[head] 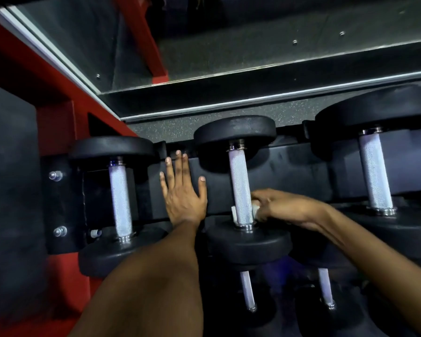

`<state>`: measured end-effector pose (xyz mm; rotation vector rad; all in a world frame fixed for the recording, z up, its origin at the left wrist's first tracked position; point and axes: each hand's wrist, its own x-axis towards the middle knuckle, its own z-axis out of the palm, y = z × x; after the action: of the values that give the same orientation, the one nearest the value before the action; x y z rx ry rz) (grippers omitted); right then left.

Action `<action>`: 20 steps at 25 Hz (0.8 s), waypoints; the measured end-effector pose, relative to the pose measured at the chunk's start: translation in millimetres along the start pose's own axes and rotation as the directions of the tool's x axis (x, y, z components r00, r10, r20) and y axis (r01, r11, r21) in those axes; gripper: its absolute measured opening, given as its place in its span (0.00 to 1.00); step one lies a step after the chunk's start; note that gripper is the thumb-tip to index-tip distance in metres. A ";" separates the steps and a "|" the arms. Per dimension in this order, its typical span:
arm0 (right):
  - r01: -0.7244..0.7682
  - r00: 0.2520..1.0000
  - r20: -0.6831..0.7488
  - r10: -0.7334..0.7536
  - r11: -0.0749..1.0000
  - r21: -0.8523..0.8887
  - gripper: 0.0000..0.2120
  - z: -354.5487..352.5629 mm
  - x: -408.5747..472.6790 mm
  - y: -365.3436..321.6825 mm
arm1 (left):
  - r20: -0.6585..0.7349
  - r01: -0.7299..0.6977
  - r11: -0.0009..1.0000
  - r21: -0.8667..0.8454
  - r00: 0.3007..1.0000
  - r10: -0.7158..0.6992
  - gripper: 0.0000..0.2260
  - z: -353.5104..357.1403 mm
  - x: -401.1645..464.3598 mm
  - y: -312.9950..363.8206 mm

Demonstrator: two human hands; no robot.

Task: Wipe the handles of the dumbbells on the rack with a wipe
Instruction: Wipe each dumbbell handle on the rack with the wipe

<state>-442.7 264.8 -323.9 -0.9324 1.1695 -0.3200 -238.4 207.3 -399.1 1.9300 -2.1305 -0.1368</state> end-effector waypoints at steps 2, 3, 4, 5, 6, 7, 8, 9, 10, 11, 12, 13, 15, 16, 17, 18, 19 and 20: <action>0.007 0.996 0.087 -0.018 0.991 0.132 0.22 -8.9 -9.6 6.6 | -0.006 0.002 1.000 0.011 1.000 -0.002 0.30 1.1 0.8 -1.0; 0.001 0.988 0.153 -0.033 0.980 0.201 0.22 -7.1 -10.9 6.5 | -0.009 0.001 1.000 0.013 1.000 -0.001 0.30 1.7 1.0 -1.0; -0.001 0.980 0.192 -0.044 0.974 0.225 0.21 -4.5 -8.3 5.2 | -0.011 0.000 1.000 0.009 1.000 0.000 0.30 2.1 0.8 -0.4; 0.011 0.976 0.211 -0.052 0.981 0.193 0.20 -2.5 -4.5 2.9 | -0.013 0.001 1.000 0.005 1.000 -0.001 0.30 2.1 0.3 -0.3; 0.026 0.975 0.216 -0.054 0.991 0.130 0.18 -1.9 -1.9 1.1 | -0.015 0.002 1.000 0.003 1.000 -0.002 0.30 2.2 -0.4 -0.5; 0.028 0.980 0.197 -0.041 0.998 0.064 0.16 -3.5 -2.3 -1.9 | -0.017 0.002 1.000 0.004 1.000 -0.001 0.30 2.4 -0.5 -0.6; 0.012 0.990 0.143 -0.014 1.000 0.016 0.15 -6.5 -3.9 -4.7 | -0.016 0.001 1.000 0.006 1.000 0.000 0.30 3.1 0.0 -0.6; -0.012 0.996 0.089 0.012 1.000 -0.003 0.14 -8.7 -5.2 -5.4 | -0.014 0.001 1.000 0.010 1.000 -0.001 0.30 3.6 0.6 -0.5; -0.028 0.997 0.075 0.028 1.000 0.003 0.14 -10.2 -5.8 -4.4 | -0.014 0.003 1.000 0.013 1.000 -0.003 0.30 3.8 0.7 -0.2; -0.029 0.996 0.085 0.027 0.999 0.019 0.14 -7.7 -5.5 -4.6 | -0.017 0.004 1.000 0.015 1.000 -0.004 0.30 3.7 0.3 0.1; -0.022 0.995 0.099 0.019 0.999 0.028 0.14 -2.6 -4.6 -6.5 | -0.019 0.003 1.000 0.016 1.000 -0.003 0.30 3.2 -0.3 -0.2; -0.014 0.995 0.098 0.011 0.999 0.030 0.13 3.0 -4.3 -7.5 | -0.018 0.001 1.000 0.017 1.000 -0.001 0.30 2.8 -0.5 -0.2; -0.005 1.000 0.029 0.007 0.997 -0.073 0.08 7.1 -6.4 -7.3 | -0.007 -0.003 1.000 0.020 1.000 0.003 0.30 3.2 -0.2 -1.5; -0.014 0.999 -0.031 0.010 0.991 -0.130 0.07 5.3 -7.8 -8.0 | -0.002 -0.002 1.000 0.022 1.000 0.002 0.30 3.2 0.2 -1.5; -0.025 0.998 -0.061 0.017 0.992 -0.122 0.06 2.8 -9.4 -5.3 | 0.000 0.003 1.000 0.024 1.000 -0.003 0.30 2.4 0.7 -0.7; -0.039 0.997 -0.071 0.036 0.998 -0.042 0.07 1.2 -11.2 -5.1 | -0.001 0.006 1.000 0.027 1.000 -0.006 0.30 1.6 1.5 0.6; -0.047 0.996 -0.076 0.051 0.998 0.049 0.08 4.3 -13.0 -8.2 | 0.004 0.009 1.000 0.027 1.000 -0.009 0.30 1.2 1.7 0.9; -0.047 0.994 -0.093 0.053 0.997 0.061 0.07 10.9 -12.2 -9.9 | 0.015 0.009 1.000 0.025 1.000 -0.009 0.30 0.8 0.8 0.1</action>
<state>-435.5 271.8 -307.6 -0.8427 1.2618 -0.3591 -238.8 206.5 -399.7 1.9590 -2.1433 -0.1270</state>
